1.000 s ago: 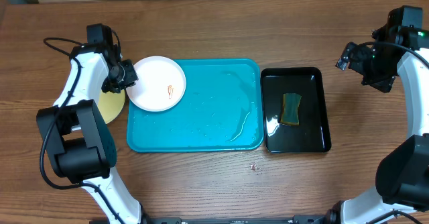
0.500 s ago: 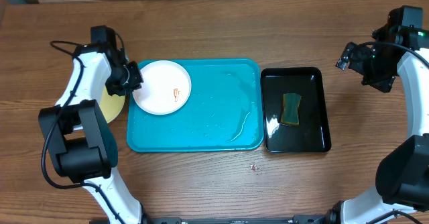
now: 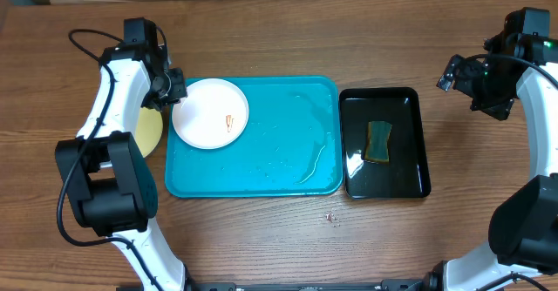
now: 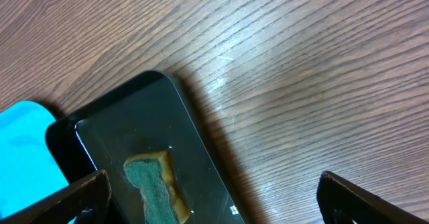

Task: Clean dirty plates on tray and stack at the side
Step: 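Grasp the white plate rim on the blue tray and slide it to center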

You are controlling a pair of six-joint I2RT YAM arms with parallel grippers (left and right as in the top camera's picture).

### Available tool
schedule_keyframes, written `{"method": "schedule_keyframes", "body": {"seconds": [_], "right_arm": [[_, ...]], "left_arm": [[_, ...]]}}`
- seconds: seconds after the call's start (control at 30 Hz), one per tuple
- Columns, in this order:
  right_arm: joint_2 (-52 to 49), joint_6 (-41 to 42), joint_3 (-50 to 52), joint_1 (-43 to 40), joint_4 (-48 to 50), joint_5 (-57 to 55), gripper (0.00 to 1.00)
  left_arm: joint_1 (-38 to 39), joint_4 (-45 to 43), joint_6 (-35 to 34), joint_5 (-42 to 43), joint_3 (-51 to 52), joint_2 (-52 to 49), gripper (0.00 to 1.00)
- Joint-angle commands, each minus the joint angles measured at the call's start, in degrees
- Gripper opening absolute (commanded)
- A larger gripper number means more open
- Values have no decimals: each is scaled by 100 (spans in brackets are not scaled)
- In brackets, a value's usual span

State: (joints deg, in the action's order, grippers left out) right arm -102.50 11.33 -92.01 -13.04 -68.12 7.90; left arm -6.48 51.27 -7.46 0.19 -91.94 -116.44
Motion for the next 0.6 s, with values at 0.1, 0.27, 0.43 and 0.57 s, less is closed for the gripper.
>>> {"method": "schedule_keyframes", "body": {"seconds": [0.1, 0.27, 0.43, 0.57], "right_arm": [[70, 26, -61, -22, 31, -37, 100], [70, 26, -61, -22, 31, -37, 100], [70, 26, -61, -22, 31, -37, 100], [70, 26, -61, -22, 31, -37, 100]], "left_arm": [[-24, -258, 240, -363, 149, -262, 20], [-20, -221, 234, -306, 149, -518, 24], [42, -74, 236, 105, 146, -645, 18], [107, 116, 232, 673, 146, -643, 18]]}}
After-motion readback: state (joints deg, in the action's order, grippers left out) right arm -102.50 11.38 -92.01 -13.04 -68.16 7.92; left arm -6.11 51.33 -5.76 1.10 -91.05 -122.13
